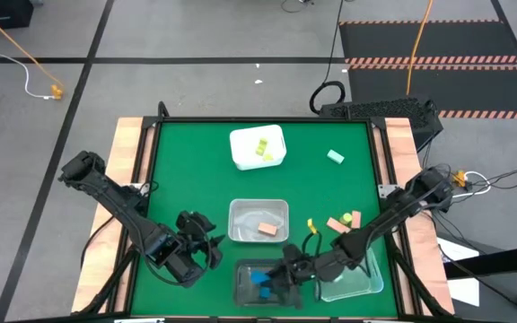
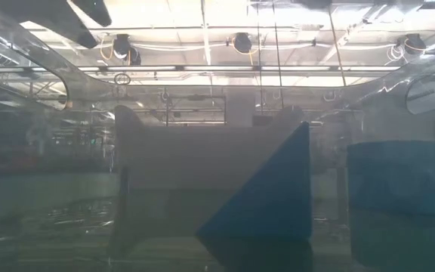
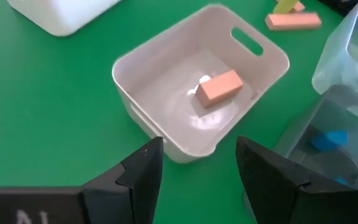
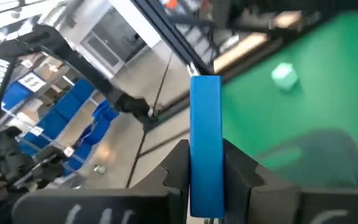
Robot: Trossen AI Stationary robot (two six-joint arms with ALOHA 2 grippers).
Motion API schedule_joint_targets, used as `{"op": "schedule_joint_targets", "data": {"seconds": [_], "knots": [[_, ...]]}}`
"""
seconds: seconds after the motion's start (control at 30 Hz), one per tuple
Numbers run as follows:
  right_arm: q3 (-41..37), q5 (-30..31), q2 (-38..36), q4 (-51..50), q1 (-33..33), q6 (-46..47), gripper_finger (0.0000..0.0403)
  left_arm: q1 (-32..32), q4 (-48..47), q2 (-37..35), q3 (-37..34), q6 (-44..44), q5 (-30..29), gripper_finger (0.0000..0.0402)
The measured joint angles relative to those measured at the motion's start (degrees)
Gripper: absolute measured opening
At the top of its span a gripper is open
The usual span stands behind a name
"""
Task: Sort & place blocks by color
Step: Put the blue block into the black bin, then put the bottom light blue block into the transparent bin
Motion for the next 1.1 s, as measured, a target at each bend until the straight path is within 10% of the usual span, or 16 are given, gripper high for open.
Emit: {"op": "schedule_joint_targets", "data": {"seconds": [0.6, 1.1], "knots": [[0.02, -5.49, 4.86, -10.22, -0.08, 14.32, 0.0065, -6.52, -11.05, 0.00, -0.78, -2.47, 20.30, 0.0202], [0.00, -5.63, 4.25, -5.01, -1.52, 11.37, 0.0221, -15.25, -8.19, 0.09, -9.73, -23.34, 32.82, 0.0202]]}}
